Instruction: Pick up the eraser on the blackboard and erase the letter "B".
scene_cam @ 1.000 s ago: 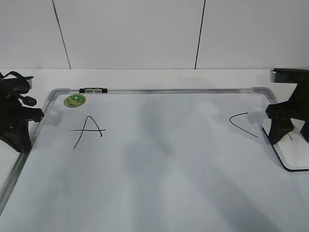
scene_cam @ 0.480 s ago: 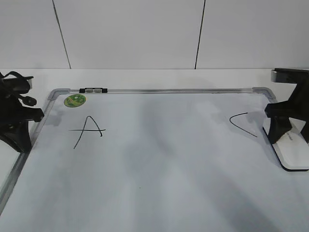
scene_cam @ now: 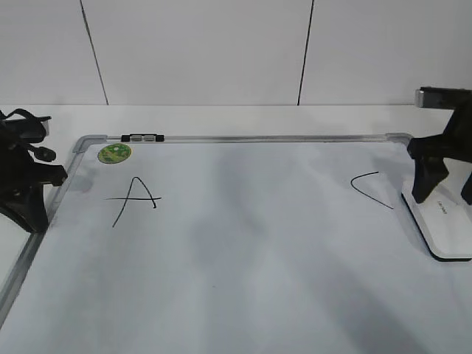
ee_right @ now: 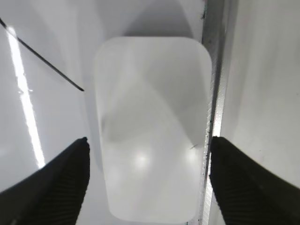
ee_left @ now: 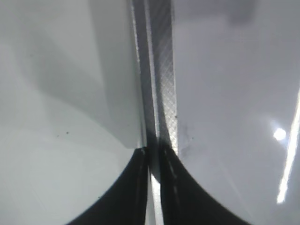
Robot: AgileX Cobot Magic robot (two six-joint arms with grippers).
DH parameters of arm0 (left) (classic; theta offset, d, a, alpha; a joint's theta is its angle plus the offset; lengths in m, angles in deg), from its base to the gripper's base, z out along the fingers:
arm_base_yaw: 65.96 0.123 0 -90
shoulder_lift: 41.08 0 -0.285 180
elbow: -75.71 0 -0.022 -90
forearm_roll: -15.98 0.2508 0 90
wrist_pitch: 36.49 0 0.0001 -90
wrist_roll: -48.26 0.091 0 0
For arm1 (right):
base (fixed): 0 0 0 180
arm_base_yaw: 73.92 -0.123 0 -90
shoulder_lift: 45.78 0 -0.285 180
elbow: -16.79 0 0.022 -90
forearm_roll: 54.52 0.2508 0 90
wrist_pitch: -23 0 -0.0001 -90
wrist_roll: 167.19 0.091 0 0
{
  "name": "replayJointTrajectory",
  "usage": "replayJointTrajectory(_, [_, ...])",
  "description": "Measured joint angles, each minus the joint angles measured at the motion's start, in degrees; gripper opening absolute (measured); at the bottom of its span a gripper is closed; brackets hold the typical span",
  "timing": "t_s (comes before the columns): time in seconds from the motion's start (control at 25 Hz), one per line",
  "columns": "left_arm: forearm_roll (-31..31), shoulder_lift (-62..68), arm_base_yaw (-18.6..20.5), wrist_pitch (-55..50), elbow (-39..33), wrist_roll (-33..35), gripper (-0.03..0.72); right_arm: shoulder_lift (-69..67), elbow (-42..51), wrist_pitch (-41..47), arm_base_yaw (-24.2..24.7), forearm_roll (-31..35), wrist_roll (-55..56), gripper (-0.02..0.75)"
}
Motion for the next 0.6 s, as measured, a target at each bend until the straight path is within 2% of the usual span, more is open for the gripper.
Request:
replayJointTrajectory(0.24, [0.00, 0.00, 0.00, 0.00, 0.00, 0.00, 0.043, 0.13, -8.06, 2.78, 0.00, 0.00, 0.14, 0.592])
replayJointTrajectory(0.44, [0.00, 0.00, 0.00, 0.00, 0.00, 0.00, 0.046, 3.59, -9.03, 3.24, 0.00, 0.42, 0.14, 0.589])
replayJointTrajectory(0.6, [0.00, 0.00, 0.00, 0.00, 0.00, 0.28, 0.097, 6.63, -9.03, 3.49, 0.00, 0.87, 0.25, 0.589])
